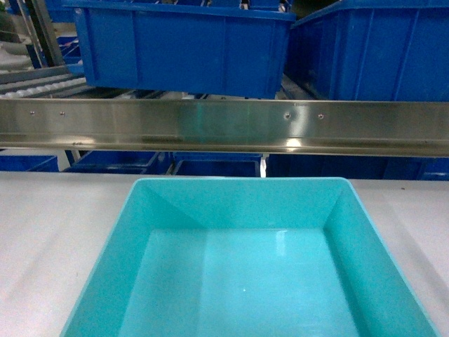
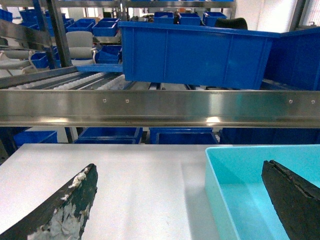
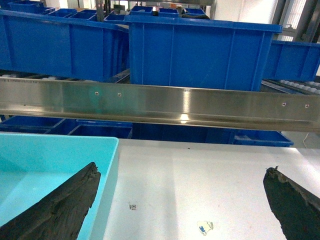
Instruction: Organize blue bins on left shelf correctly
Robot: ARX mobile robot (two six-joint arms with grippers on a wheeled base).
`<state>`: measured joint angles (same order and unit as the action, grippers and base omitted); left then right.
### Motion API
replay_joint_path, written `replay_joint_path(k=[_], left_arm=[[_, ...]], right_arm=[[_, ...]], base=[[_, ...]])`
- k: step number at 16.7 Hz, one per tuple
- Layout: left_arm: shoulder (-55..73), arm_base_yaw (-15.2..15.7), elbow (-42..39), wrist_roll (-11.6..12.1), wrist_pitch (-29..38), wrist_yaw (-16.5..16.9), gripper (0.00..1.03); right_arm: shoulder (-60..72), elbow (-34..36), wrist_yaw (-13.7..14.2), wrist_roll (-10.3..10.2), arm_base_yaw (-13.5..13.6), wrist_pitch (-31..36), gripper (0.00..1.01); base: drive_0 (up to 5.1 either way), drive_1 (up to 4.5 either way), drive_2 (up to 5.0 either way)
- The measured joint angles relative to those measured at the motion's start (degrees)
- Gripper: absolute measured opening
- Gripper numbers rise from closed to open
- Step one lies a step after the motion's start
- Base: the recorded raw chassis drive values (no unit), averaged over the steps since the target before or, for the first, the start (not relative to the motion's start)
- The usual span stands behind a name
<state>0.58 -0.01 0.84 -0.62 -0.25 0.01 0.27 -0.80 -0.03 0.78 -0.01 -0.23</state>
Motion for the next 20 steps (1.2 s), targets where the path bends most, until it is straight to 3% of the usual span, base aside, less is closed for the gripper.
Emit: replay_joint_path(k=[6,7,8,9,10,12,13,20], left_arm=[[0.0,0.0,0.0,0.0,0.0,0.0,0.98],[4.9,4.9,0.3,-0.8,3.9,6.4,0.98],[15.3,9.5,2.3,-1.3,8.3,11.8,0.98],[24.2,11.3,4.5,-1.5,11.6,14.7,0.98],[33.8,10.7,7.5,-1.7,15.7,16.8,0.98],[48.4,8.6,13.2,-0.2,17.3,20.2,0.98],[54.8,7.4,15.3,0.8,15.9,19.9,0.98],[63.5,3.8,18.9,1.8,14.4,18.7,0.98]], right_arm=[[0.0,0.0,0.0,0.0,0.0,0.0,0.98],[4.8,-0.2,9.5,-0.2,9.2,3.3,0.98],[12.3,-1.4,15.2,-1.1,16.6,8.5,0.98],[18.9,-2.9,19.4,-2.5,20.9,11.9,0.98],[26.7,-4.9,23.3,-4.3,23.5,15.9,0.98],[40.8,-8.3,27.7,-5.8,26.4,24.0,0.98],[46.4,-9.9,28.5,-5.9,27.1,26.6,0.98],[56.4,-13.2,28.2,-6.9,26.5,29.3,0.98]], base=[[0.0,0.0,0.0],[0.0,0.0,0.0],[0.0,0.0,0.0],[0.0,0.0,0.0],[0.0,0.0,0.0],[0.0,0.0,0.0],[0.0,0.0,0.0],[0.0,0.0,0.0]])
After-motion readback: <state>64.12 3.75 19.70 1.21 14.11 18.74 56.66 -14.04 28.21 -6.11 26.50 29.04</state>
